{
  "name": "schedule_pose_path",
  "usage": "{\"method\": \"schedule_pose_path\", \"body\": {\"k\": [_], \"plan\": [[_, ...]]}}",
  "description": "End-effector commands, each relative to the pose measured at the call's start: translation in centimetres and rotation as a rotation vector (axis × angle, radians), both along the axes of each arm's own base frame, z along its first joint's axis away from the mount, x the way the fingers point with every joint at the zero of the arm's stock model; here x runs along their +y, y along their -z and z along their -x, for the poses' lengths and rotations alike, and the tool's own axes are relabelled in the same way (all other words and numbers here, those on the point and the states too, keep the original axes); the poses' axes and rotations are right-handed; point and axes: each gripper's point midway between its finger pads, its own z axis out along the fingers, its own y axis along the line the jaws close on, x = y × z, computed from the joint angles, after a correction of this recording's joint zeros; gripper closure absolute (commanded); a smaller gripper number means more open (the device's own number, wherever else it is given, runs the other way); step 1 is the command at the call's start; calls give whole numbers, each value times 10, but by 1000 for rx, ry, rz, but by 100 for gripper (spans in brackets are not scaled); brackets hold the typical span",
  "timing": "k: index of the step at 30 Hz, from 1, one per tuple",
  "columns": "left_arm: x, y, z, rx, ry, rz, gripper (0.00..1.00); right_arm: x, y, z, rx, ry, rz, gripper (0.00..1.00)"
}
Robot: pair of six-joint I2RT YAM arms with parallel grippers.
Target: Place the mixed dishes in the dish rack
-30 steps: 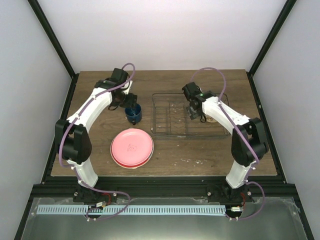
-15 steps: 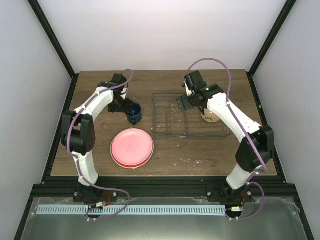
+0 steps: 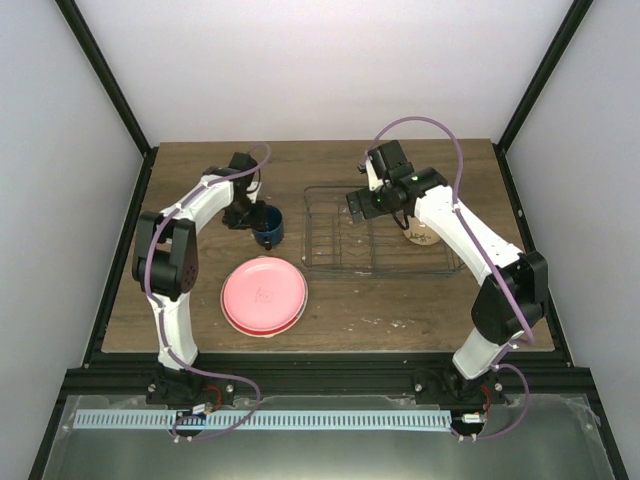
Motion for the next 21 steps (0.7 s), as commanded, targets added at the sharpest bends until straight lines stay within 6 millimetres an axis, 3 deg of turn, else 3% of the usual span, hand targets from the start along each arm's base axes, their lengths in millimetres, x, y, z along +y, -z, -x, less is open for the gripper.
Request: {"method": "schedule_pose_path", "body": {"k": [1,13,18,21], "plan": [[-8,5,-9,-5,2,29,56,9,-19,-7,-43,-5,-39,0],[-19,11,-11,15,15,88,88,21,-18,-7,-26,-37,-87,0],[-26,-3,-17,-15,21,133,99,34,-20,-3,-6,-77,-158,0],[-28,-17,-22,-44,17,169,100,43,-18,3,14,-106,-209,0]]}}
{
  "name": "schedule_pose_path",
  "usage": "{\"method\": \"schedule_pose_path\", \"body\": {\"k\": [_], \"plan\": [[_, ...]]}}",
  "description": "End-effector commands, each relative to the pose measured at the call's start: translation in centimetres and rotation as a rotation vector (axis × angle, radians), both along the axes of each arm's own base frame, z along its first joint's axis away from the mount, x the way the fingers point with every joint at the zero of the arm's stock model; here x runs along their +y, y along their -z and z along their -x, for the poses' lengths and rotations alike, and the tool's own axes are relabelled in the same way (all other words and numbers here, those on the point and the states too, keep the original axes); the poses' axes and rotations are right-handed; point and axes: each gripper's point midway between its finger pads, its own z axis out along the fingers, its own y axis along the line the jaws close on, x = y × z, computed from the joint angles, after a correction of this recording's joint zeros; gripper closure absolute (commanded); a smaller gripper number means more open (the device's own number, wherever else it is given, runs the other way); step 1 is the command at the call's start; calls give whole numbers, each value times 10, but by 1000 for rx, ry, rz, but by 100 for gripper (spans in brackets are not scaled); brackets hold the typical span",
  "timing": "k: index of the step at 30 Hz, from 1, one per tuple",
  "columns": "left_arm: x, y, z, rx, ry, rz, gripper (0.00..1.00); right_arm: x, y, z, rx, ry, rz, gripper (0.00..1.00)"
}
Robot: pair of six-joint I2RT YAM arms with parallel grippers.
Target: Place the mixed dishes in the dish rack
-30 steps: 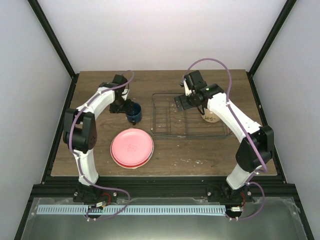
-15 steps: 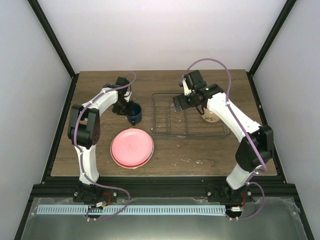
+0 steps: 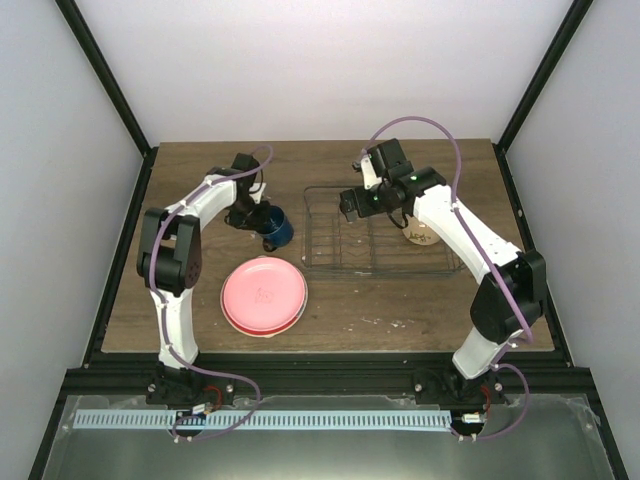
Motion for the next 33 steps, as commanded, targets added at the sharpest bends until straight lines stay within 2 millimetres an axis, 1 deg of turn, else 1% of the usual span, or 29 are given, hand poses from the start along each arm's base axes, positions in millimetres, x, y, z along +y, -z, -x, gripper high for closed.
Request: {"method": "schedule_pose_path", "body": {"k": [1,3,5,7,9,12,14,16,18,23,26,28,33], "plan": [[-13,-35,-21,-85,-5,114,100,24,-14,3,-1,-58,-122,0],[-14,-50,-25,-108,-18,180,100,30,-14,5,7,-76,-163,0],[-9,-67,-31,-142,-44,241,100,34,-16,8,21,-88,-219,0],[-8,-85,-35,-183,-50,292,100,39,-21,12,46,-110,-305,0],[-11,-106,-39,-231,-43,347,100,43,-27,14,70,-128,-401,1],[-25,-139,-41,-302,-16,461,100,48,-37,20,109,-181,-553,8],[-35,-157,-40,-339,-4,551,100,51,-42,22,126,-216,-603,10],[-48,-174,-39,-371,11,659,100,55,-50,25,145,-262,-665,16],[-56,-186,-37,-398,18,736,100,58,-58,30,181,-309,-750,21],[-69,-209,-30,-469,56,797,100,66,-75,38,227,-391,-887,23],[-76,-227,-27,-498,60,874,100,66,-86,44,283,-428,-1015,26],[-82,-236,-26,-518,64,913,100,67,-91,47,300,-452,-1068,26],[-108,-257,-19,-552,119,967,100,68,-88,44,312,-454,-1105,27]]}}
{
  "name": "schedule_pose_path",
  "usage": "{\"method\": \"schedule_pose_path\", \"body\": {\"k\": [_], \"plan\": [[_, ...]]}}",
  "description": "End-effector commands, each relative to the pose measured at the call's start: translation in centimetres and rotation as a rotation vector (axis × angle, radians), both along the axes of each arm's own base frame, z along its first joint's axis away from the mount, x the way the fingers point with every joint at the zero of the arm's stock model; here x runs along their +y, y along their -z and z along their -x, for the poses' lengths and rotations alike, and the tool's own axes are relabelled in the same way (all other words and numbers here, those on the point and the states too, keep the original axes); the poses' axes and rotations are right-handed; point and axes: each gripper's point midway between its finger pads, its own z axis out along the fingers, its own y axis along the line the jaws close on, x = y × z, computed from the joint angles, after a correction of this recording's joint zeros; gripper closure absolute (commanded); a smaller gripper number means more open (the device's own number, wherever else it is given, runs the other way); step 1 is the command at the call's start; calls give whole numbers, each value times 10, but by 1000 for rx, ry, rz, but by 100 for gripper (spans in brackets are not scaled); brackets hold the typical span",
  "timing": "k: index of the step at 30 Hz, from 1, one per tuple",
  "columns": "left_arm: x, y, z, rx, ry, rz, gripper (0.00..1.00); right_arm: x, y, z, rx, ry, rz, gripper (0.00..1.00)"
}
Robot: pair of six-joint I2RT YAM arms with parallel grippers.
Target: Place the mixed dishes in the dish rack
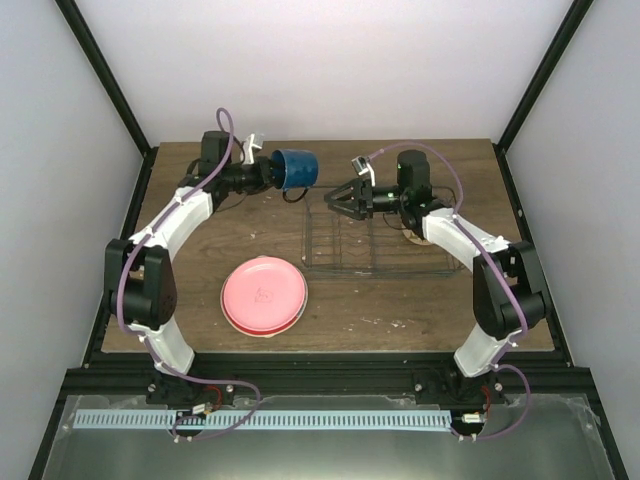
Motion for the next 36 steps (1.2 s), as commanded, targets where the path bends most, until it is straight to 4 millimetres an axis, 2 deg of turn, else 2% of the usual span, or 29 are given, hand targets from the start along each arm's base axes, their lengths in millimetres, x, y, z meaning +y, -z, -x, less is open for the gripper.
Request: {"method": "schedule_pose_path", "body": {"k": [1,4,9,16,27,32,36], "plan": [[-32,-76,12,-195,90,136,100,0,-34,3,-61,-54,-111,28],[-47,-80,16,-198,116,172,100,1,-37,2,-69,-47,-136,30],[-63,-78,25,-177,142,209,100,5,-31,-2,-63,-34,-144,33],[-67,-79,32,-172,150,217,100,8,-23,-5,-64,-23,-142,39],[-80,-71,41,-145,166,240,100,13,-29,-11,-99,-14,-150,47],[-87,-66,43,-135,178,244,100,15,-28,-11,-98,-21,-151,56],[-90,-62,43,-128,181,247,100,15,-29,-12,-101,-25,-149,67]]}}
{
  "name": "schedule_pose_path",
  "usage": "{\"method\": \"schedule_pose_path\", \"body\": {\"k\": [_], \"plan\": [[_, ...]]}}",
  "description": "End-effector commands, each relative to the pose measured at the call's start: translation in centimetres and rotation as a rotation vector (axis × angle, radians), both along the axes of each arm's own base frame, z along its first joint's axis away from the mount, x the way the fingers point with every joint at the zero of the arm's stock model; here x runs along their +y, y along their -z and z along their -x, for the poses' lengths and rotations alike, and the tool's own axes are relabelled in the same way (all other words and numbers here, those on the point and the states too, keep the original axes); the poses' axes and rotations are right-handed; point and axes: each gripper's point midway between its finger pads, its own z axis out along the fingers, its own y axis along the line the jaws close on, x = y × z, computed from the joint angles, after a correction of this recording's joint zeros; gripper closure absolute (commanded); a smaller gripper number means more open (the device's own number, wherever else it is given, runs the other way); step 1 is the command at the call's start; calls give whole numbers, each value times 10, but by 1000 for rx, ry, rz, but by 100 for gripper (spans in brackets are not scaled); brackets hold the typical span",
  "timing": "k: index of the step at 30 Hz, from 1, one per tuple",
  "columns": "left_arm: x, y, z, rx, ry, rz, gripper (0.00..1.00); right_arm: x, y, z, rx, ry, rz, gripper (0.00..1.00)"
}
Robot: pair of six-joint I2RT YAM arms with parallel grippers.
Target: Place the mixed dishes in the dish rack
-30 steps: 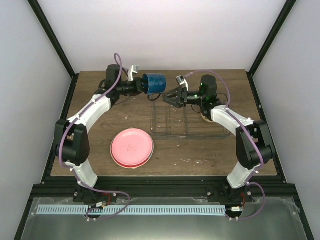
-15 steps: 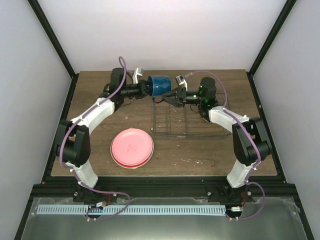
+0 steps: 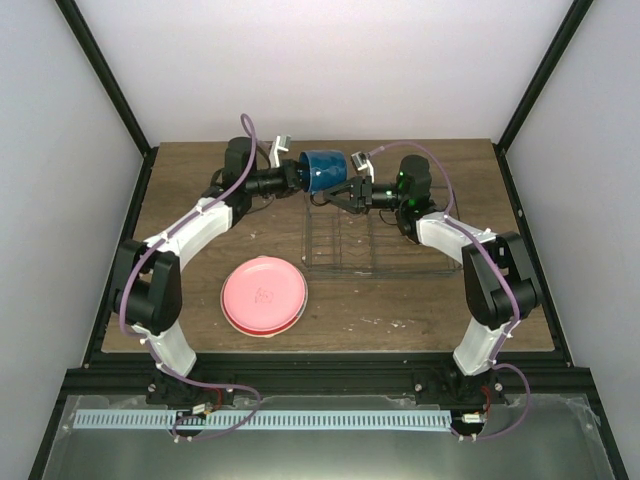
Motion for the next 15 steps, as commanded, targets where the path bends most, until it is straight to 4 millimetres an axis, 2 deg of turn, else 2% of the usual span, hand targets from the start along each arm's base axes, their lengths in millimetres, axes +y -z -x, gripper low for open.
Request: {"method": "schedule_pose_path", "body": {"k": [1,9,15], "plan": [[-14,-30,14,-87,62,57,100,6,-16,-3,-70,-7,-19,70],[-16,-22,14,-79,68,56,100,6,-20,-8,-91,7,3,97],[-14,-11,14,-77,64,9,92,4,-21,-15,-116,65,51,99]]}}
